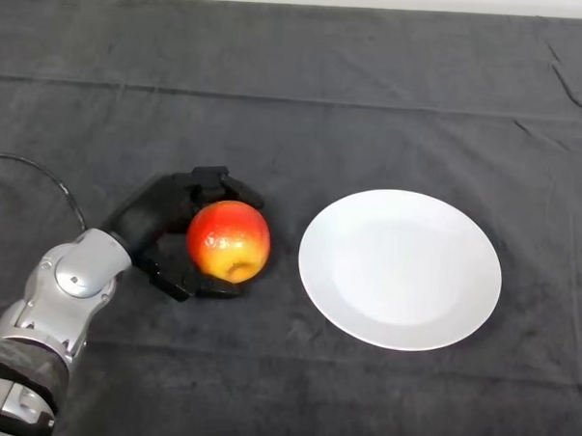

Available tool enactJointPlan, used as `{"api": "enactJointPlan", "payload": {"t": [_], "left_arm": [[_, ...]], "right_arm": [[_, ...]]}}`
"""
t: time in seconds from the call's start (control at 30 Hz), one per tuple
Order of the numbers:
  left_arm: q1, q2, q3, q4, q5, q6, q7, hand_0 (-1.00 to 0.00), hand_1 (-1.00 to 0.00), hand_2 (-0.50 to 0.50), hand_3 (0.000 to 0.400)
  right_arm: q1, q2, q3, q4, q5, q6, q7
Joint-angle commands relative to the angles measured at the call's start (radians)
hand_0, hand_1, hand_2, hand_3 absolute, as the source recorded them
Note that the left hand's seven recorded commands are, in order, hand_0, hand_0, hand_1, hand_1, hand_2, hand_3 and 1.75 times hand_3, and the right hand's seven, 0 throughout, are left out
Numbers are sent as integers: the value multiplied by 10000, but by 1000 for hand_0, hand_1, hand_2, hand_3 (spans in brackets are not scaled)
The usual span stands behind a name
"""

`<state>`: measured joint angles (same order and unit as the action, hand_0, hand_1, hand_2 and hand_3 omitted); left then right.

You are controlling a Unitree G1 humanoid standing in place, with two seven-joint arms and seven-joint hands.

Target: Move the apple to the plate

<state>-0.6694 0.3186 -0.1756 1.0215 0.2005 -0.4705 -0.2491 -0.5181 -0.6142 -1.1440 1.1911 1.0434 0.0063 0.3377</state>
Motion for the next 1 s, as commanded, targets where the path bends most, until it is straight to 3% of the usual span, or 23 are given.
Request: {"api": "enactJointPlan", "payload": {"t": [0.03,0.53,1.0], "left_arm": [[-283,-28,-151,-439,-128,199,-45,-1000,-1000,0,400],[-500,-406,-327,-1904,-378,1114,159,-1000,-1000,0,400],[-758,-983,-1185,-2987,-532,1825,518,-1000,-1000,0,400]], "right_arm": [[167,-199,-44,-247,118,41,-51],[171,-189,-38,-265,115,40,-58],[179,-174,-30,-298,110,42,-73]]}}
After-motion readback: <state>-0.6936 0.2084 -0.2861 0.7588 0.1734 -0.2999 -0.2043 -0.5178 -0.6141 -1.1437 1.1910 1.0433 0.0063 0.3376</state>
